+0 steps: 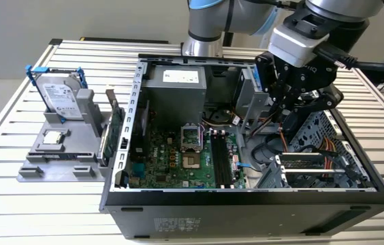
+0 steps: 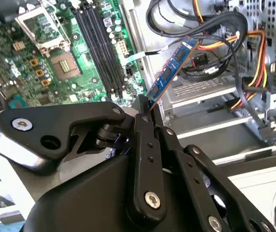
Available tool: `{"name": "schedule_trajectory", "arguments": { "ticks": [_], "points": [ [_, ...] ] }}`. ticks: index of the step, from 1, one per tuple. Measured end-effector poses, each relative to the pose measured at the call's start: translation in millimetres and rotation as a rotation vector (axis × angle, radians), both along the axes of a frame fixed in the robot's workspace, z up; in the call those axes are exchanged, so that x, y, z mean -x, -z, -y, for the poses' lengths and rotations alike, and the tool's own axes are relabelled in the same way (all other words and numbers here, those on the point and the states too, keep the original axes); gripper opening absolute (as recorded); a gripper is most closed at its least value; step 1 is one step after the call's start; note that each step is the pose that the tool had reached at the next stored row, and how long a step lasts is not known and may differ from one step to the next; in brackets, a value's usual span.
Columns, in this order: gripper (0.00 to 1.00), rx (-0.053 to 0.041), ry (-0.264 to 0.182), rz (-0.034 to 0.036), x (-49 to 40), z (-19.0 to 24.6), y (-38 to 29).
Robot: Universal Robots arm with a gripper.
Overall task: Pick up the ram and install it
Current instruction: 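Insert the ram into the slot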
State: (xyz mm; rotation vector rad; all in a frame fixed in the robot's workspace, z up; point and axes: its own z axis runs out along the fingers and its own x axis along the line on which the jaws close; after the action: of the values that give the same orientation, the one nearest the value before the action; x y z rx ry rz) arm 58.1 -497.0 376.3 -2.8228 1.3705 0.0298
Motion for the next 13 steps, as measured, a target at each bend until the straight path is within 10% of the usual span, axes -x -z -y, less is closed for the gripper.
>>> {"name": "schedule_trajectory", "arguments": {
  "ticks": [13],
  "points": [
    [0.0, 0.0, 0.231, 0.0, 0.0, 0.0, 0.0]
  ]
}}
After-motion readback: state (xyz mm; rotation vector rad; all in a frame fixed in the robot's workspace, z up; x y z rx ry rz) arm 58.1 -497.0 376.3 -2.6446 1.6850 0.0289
